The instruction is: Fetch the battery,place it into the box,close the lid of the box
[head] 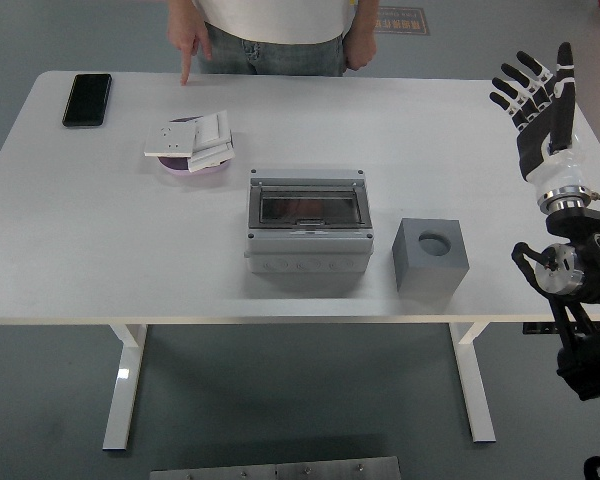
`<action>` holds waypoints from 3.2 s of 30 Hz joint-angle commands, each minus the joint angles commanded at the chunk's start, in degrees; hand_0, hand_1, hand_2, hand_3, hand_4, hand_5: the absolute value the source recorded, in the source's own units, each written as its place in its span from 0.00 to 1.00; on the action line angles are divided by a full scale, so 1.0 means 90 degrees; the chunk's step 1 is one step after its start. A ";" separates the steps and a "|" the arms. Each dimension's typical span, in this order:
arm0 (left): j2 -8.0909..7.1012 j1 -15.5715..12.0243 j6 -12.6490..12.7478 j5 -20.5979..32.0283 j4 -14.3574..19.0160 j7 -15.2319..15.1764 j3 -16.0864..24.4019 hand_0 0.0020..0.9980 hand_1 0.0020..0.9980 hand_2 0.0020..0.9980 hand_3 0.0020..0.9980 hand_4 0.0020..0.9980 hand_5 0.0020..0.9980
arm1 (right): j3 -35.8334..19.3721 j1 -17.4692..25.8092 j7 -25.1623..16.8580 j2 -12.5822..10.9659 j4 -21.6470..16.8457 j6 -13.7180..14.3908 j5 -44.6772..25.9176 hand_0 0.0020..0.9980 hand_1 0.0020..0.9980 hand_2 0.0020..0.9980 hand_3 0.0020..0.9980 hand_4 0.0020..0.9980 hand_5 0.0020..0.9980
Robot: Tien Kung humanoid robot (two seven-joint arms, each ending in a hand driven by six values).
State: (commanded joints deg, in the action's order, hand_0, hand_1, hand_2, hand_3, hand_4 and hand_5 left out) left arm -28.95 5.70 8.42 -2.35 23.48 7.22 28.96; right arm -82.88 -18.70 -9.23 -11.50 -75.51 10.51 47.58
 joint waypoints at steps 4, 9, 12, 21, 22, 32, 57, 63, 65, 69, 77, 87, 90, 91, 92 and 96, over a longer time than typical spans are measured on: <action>0.0007 -0.0005 -0.0001 0.0003 -0.0001 -0.0002 -0.0003 0.61 0.73 0.65 0.61 0.74 0.24 | -0.0007 -0.0007 0.0012 -0.0003 0.0003 -0.0005 0.0003 0.78 0.72 0.73 0.77 0.94 0.95; 0.0033 -0.0014 -0.0006 0.0004 -0.0004 -0.0005 -0.0012 0.61 0.73 0.65 0.61 0.73 0.24 | -0.0008 -0.0029 0.0030 0.0008 0.0016 -0.0006 0.0014 0.78 0.72 0.73 0.77 0.94 0.95; 0.0042 -0.0001 -0.0007 -0.0023 -0.0009 0.0002 0.0002 0.61 0.73 0.65 0.61 0.73 0.24 | -0.0001 -0.0054 0.0038 0.0012 0.0020 -0.0002 0.0017 0.78 0.72 0.73 0.77 0.94 0.95; 0.0080 0.0030 -0.0010 -0.0051 -0.0013 0.0008 0.0014 0.61 0.73 0.65 0.61 0.73 0.24 | -0.0002 -0.0070 0.0041 -0.0013 0.0022 0.0000 0.0016 0.78 0.72 0.73 0.77 0.94 0.95; 0.0079 0.0031 -0.0010 -0.0059 -0.0012 0.0012 0.0017 0.61 0.73 0.65 0.61 0.73 0.24 | -0.0002 -0.0072 0.0040 -0.0013 0.0023 -0.0001 0.0015 0.78 0.72 0.73 0.77 0.94 0.95; 0.0070 0.0051 -0.0002 -0.0138 -0.0010 0.0053 0.0072 0.61 0.72 0.65 0.61 0.73 0.23 | -0.0004 -0.0086 0.0056 -0.0003 0.0036 0.0007 0.0046 0.78 0.72 0.73 0.77 0.94 0.95; -0.0008 0.0077 -0.0009 -0.0113 -0.0008 0.0051 0.0056 0.61 0.72 0.65 0.60 0.73 0.23 | 0.0138 -0.0177 0.0108 0.0034 0.0057 0.0036 0.0112 0.78 0.73 0.73 0.77 0.94 0.95; -0.0046 0.0055 -0.0006 -0.0050 -0.0011 0.0026 0.0031 0.61 0.72 0.65 0.60 0.72 0.22 | 0.0114 -0.0141 0.0120 0.0066 0.0069 0.0036 0.0134 0.78 0.73 0.73 0.77 0.94 0.95; -0.0043 0.0045 -0.0007 -0.0012 -0.0013 0.0009 0.0010 0.61 0.72 0.65 0.60 0.72 0.22 | 0.0096 -0.0127 0.0119 0.0077 0.0072 0.0033 0.0136 0.78 0.73 0.73 0.77 0.94 0.95; -0.0020 0.0032 -0.0013 0.0033 -0.0015 -0.0013 -0.0021 0.61 0.72 0.65 0.60 0.72 0.22 | 0.0079 -0.0120 0.0128 0.0088 0.0076 0.0026 0.0146 0.78 0.73 0.73 0.77 0.94 0.95; 0.0011 0.0023 -0.0021 0.0064 -0.0022 -0.0035 -0.0047 0.61 0.72 0.65 0.60 0.72 0.22 | 0.0071 -0.0121 0.0154 0.0081 0.0082 0.0034 0.0173 0.78 0.73 0.73 0.77 0.94 0.94; 0.0023 0.0022 -0.0029 0.0071 -0.0023 -0.0045 -0.0056 0.61 0.72 0.64 0.60 0.72 0.22 | 0.0062 -0.0112 0.0163 0.0070 0.0072 0.0028 0.0182 0.78 0.73 0.74 0.77 0.88 0.73; 0.0027 0.0021 -0.0029 0.0075 -0.0024 -0.0049 -0.0059 0.61 0.72 0.64 0.60 0.72 0.22 | 0.0057 -0.0107 0.0158 0.0065 0.0073 0.0029 0.0170 0.78 0.73 0.74 0.77 0.88 0.73; 0.0028 0.0021 -0.0029 0.0078 -0.0025 -0.0051 -0.0061 0.61 0.72 0.64 0.60 0.72 0.22 | 0.0056 -0.0105 0.0155 0.0063 0.0075 0.0029 0.0163 0.78 0.73 0.74 0.77 0.86 0.66; 0.0028 0.0020 -0.0030 0.0079 -0.0025 -0.0052 -0.0062 0.61 0.72 0.64 0.60 0.72 0.22 | 0.0055 -0.0104 0.0150 0.0062 0.0077 0.0028 0.0150 0.78 0.73 0.74 0.77 0.86 0.66; 0.0029 0.0015 -0.0027 0.0075 -0.0024 -0.0049 -0.0058 0.61 0.72 0.64 0.60 0.72 0.22 | 0.0053 -0.0106 0.0114 0.0059 0.0090 0.0026 0.0058 0.78 0.73 0.74 0.77 0.86 0.66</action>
State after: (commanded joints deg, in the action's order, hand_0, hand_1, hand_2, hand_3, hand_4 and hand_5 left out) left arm -28.69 5.83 8.17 -1.68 23.26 6.78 28.44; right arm -82.40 -19.65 -8.21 -10.97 -74.70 10.74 48.11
